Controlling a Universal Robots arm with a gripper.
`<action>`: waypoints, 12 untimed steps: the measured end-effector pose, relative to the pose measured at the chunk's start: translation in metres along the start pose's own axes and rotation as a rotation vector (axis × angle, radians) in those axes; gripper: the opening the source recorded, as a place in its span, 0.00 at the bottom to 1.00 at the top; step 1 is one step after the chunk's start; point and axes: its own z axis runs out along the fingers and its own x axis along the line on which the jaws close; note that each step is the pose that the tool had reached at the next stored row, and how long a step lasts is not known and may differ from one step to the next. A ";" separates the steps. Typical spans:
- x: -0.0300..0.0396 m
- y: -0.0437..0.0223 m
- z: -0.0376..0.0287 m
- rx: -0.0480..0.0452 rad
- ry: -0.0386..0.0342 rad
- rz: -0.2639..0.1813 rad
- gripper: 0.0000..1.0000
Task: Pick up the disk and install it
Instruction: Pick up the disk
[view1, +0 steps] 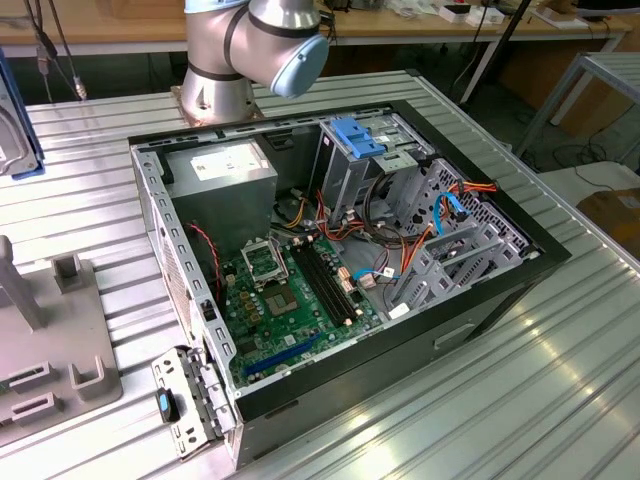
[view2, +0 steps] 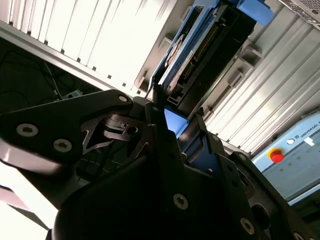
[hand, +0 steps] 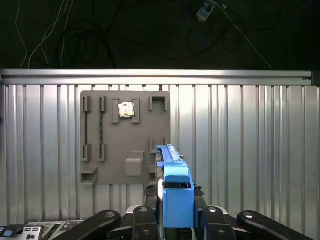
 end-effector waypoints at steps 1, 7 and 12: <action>0.0000 -0.0022 0.0000 0.0000 0.0000 0.000 0.36; -0.0004 -0.0382 -0.0001 0.0000 0.0000 0.000 0.36; -0.0007 -0.0689 -0.0003 -0.0001 0.0001 0.000 0.36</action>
